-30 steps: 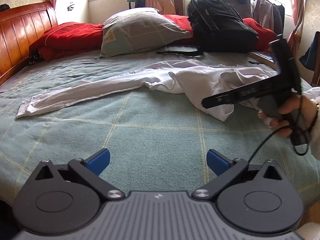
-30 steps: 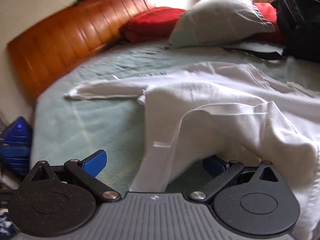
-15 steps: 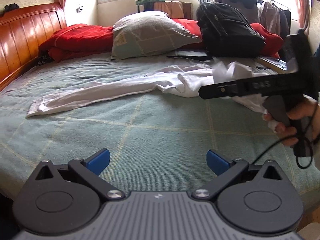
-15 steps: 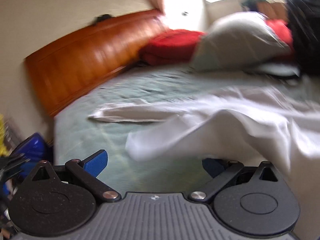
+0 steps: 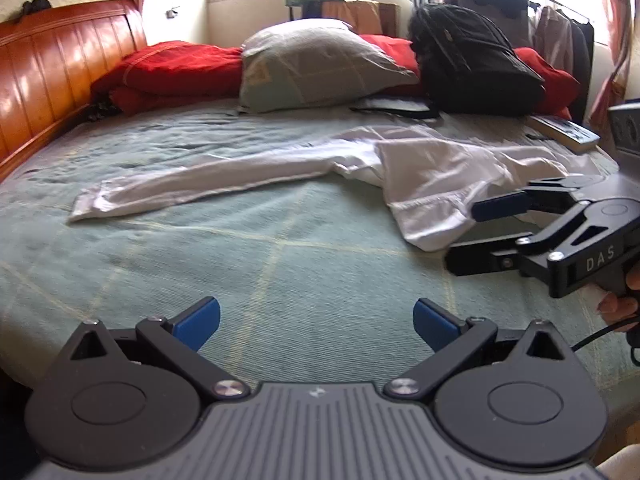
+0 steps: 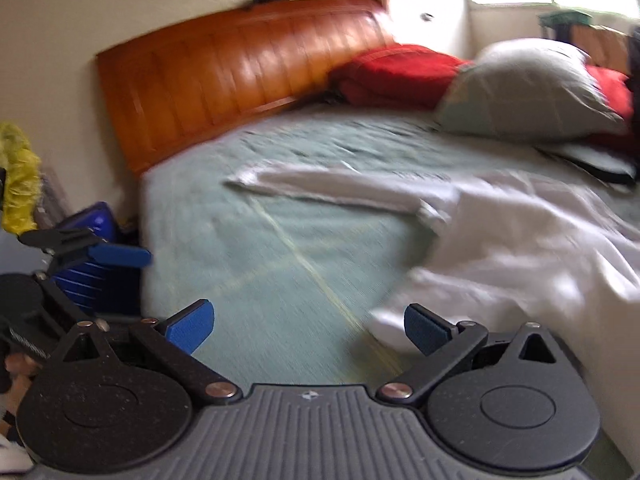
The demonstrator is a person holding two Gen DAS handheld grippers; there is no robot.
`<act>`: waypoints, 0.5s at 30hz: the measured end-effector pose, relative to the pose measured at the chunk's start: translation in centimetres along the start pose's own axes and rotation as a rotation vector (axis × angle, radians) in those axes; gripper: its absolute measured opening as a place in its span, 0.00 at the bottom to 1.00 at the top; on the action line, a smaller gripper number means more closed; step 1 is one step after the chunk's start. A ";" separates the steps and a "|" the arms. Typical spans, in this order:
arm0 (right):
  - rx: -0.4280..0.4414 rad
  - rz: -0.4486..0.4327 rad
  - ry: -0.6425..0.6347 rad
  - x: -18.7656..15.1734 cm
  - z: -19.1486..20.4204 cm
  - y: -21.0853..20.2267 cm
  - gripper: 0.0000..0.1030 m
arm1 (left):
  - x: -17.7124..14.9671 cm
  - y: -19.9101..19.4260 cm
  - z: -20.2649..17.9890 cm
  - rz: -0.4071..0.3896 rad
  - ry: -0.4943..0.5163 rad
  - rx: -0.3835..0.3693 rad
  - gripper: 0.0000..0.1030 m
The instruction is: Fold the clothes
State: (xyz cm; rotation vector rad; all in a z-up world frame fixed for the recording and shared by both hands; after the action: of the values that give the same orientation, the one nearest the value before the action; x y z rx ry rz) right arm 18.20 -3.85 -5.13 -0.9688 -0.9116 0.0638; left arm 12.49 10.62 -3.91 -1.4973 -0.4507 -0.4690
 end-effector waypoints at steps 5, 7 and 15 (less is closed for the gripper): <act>-0.152 -0.016 0.017 -1.7 -2.1 -3.6 1.00 | 0.3 0.9 -1.6 0.019 0.047 -0.030 0.99; -0.227 -0.053 0.038 -1.5 -3.5 -5.8 1.00 | 0.4 1.2 -2.3 0.024 0.066 -0.039 0.99; -0.305 -0.043 0.264 -3.4 -10.4 -9.4 1.00 | 1.1 2.2 -4.9 0.045 0.131 -0.084 0.99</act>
State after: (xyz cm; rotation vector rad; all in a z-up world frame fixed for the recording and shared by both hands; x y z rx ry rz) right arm 20.02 -18.01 -2.89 -1.2073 -0.7083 -0.2410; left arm 14.59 5.70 -5.32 -1.5441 -0.2966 -0.5528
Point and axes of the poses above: each gripper's, at about its wrist camera, not at the fingertips, and y roughly the way its jaws point, z to its left, x to its top, the point moved 4 cm from there along y, roughly the way its jaws point, and after that the axes turned 15 degrees about z, right-handed, at the moved point
